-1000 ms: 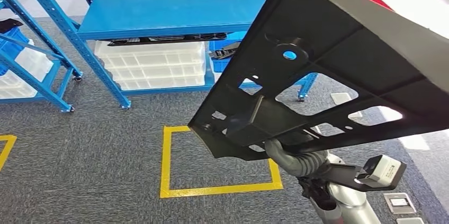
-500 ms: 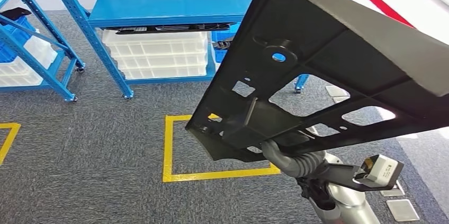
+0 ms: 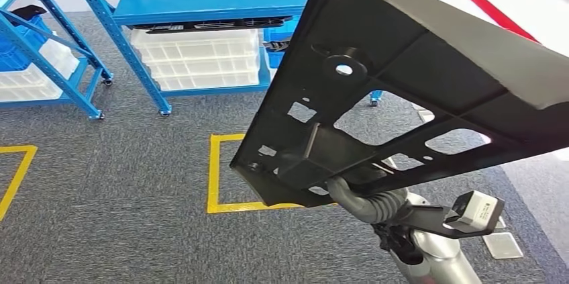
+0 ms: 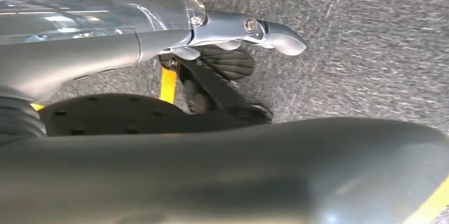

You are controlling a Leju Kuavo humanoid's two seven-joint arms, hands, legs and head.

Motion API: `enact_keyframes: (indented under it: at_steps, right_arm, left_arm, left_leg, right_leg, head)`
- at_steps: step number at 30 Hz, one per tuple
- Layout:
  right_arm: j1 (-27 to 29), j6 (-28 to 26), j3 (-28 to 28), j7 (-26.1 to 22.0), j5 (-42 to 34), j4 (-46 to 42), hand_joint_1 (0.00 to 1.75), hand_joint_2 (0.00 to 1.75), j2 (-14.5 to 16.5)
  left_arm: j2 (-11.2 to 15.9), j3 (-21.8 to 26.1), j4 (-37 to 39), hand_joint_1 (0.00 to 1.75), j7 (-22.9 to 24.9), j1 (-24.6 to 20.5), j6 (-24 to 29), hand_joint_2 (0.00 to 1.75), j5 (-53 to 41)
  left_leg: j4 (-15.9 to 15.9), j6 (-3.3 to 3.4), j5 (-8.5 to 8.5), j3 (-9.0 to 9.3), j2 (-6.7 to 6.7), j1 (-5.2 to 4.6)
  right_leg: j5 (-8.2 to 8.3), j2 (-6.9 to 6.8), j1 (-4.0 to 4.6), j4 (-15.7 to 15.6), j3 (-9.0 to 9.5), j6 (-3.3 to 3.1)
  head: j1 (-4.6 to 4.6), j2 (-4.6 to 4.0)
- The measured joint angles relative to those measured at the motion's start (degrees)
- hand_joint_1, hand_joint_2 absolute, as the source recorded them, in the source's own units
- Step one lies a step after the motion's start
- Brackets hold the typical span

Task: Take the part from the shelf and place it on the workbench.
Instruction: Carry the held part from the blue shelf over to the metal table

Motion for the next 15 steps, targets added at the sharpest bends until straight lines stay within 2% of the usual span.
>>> enact_keyframes:
  at_steps: [1, 2, 3, 4, 5, 6, 7, 9, 10, 11, 12, 13, 14, 15]
  right_arm:
    - [-0.1, 0.02, 0.03, 0.03, -0.19, 0.01, 1.75, 1.75, -0.08]
    - [-0.25, 0.03, 0.06, 0.06, -0.34, 0.04, 1.75, 1.75, -0.15]
    - [-0.42, 0.05, 0.09, 0.1, -0.44, 0.07, 1.75, 1.75, -0.2]
    - [-0.58, 0.08, 0.12, 0.13, -0.49, 0.1, 1.75, 1.75, -0.25]
    - [-0.72, 0.12, 0.14, 0.17, -0.5, 0.16, 1.75, 1.75, -0.33]
    - [-0.83, 0.15, 0.18, 0.24, -0.49, 0.25, 1.75, 1.75, -0.43]
    - [-0.92, 0.19, 0.24, 0.29, -0.46, 0.37, 1.75, 1.75, -0.56]
    - [-1.17, 0.24, 0.42, 0.41, -0.39, 0.69, 1.75, 1.75, -0.73]
    - [-1.34, 0.26, 0.52, 0.45, -0.34, 0.85, 1.75, 1.75, -0.77]
    - [-1.51, 0.25, 0.61, 0.5, -0.29, 0.99, 1.75, 1.75, -0.8]
    - [-1.67, 0.23, 0.69, 0.54, -0.23, 1.13, 1.75, 1.75, -0.84]
    - [-1.8, 0.2, 0.78, 0.57, -0.16, 1.24, 1.75, 1.75, -0.87]
    - [-1.95, 0.13, 0.85, 0.6, -0.09, 1.32, 1.75, 1.75, -0.89]
    - [-2.2, 0.05, 0.92, 0.62, -0.01, 1.38, 1.75, 1.75, -0.9]
  left_arm:
    - [0.01, 0.0, 0.0, 0.0, -0.03, -0.07, -0.03, 0.0, -0.04]
    - [0.01, 0.0, 0.0, 0.0, -0.06, -0.12, -0.04, 0.0, -0.08]
    - [0.01, 0.0, 0.0, 0.0, -0.08, -0.15, -0.05, 0.0, -0.08]
    - [-0.01, 0.0, 0.0, 0.0, -0.08, -0.16, -0.05, 0.0, -0.09]
    - [-0.02, 0.0, 0.0, 0.0, -0.07, -0.17, -0.05, 0.0, -0.09]
    - [-0.04, 0.0, 0.0, 0.0, -0.07, -0.18, -0.05, 0.0, -0.09]
    - [-0.06, 0.0, 0.0, 0.0, -0.05, -0.19, -0.05, 0.0, -0.09]
    - [-0.08, 0.0, 0.0, 0.0, -0.04, -0.22, -0.07, 0.0, -0.08]
    - [-0.09, 0.0, 0.0, 0.0, -0.03, -0.23, -0.08, 0.0, -0.09]
    - [-0.1, 0.0, 0.0, 0.0, -0.02, -0.25, -0.09, 0.0, -0.13]
    - [-0.1, 0.0, 0.0, 0.0, -0.02, -0.27, -0.09, 0.0, -0.17]
    - [-0.1, 0.0, 0.0, 0.0, -0.02, -0.28, -0.1, 0.0, -0.21]
    - [-0.1, 0.0, 0.0, 0.0, -0.02, -0.3, -0.11, 0.0, -0.25]
    - [-0.1, 0.0, 0.0, 0.0, -0.03, -0.31, -0.13, 0.0, -0.27]
  left_leg:
    - [-3.51, 0.35, -0.38, 2.31, -0.07, -0.19]
    - [-5.88, 0.63, -0.91, 3.72, -0.13, -0.38]
    - [-7.01, 0.83, -1.15, 4.1, -0.14, -0.52]
    - [-7.25, 1.07, -0.88, 3.73, -0.07, -0.42]
    - [-7.38, 1.34, -0.4, 3.24, 0.05, -0.29]
    - [-7.5, 1.69, 0.23, 2.56, 0.18, -0.14]
    - [-7.54, 2.01, 1.02, 1.68, 0.31, -0.02]
    - [-7.31, 2.38, 2.5, -0.36, 0.42, -0.16]
    - [-7.11, 2.42, 3.22, -1.47, 0.47, -0.23]
    - [-6.81, 2.42, 3.87, -2.61, 0.54, -0.28]
    - [-6.41, 2.38, 4.44, -3.76, 0.59, -0.31]
    - [-5.94, 2.29, 4.94, -4.88, 0.62, -0.32]
    - [-5.45, 2.16, 5.39, -5.85, 0.62, -0.32]
    - [-4.93, 1.98, 5.78, -6.66, 0.59, -0.41]
  right_leg:
    - [0.5, 0.0, 0.02, 0.21, -0.46, 0.26]
    - [1.03, -0.02, 0.0, 0.31, -0.8, 0.58]
    - [1.59, -0.03, 0.0, 0.33, -1.09, 0.93]
    - [1.97, 0.02, -0.06, 0.37, -1.43, 1.29]
    - [1.58, 0.19, -0.05, 0.64, -1.82, 1.57]
    - [0.18, 0.39, -0.03, 1.53, -2.33, 1.76]
    - [-2.29, 0.59, -0.03, 3.47, -2.98, 1.86]
    - [-7.93, 0.75, -0.05, 10.06, -4.34, 1.95]
    - [-9.38, 0.76, -0.05, 13.48, -4.73, 2.04]
    - [-9.32, 0.76, -0.05, 15.72, -4.55, 2.14]
    - [-8.01, 0.77, -0.05, 16.17, -3.52, 2.23]
    - [-6.18, 0.77, -0.05, 14.52, -1.51, 2.24]
    - [-4.82, 0.78, -0.04, 11.16, 1.4, 2.14]
    - [-4.55, 0.78, 0.05, 6.6, 4.75, 1.96]
  head:
    - [0.01, 0.0]
    - [0.01, 0.0]
    - [0.02, 0.0]
    - [0.02, 0.0]
    - [0.03, 0.0]
    - [0.05, 0.0]
    - [0.08, 0.0]
    - [0.12, 0.0]
    - [0.12, 0.0]
    - [0.12, 0.0]
    - [0.13, 0.0]
    - [0.13, 0.0]
    - [0.13, 0.0]
    - [0.13, 0.0]
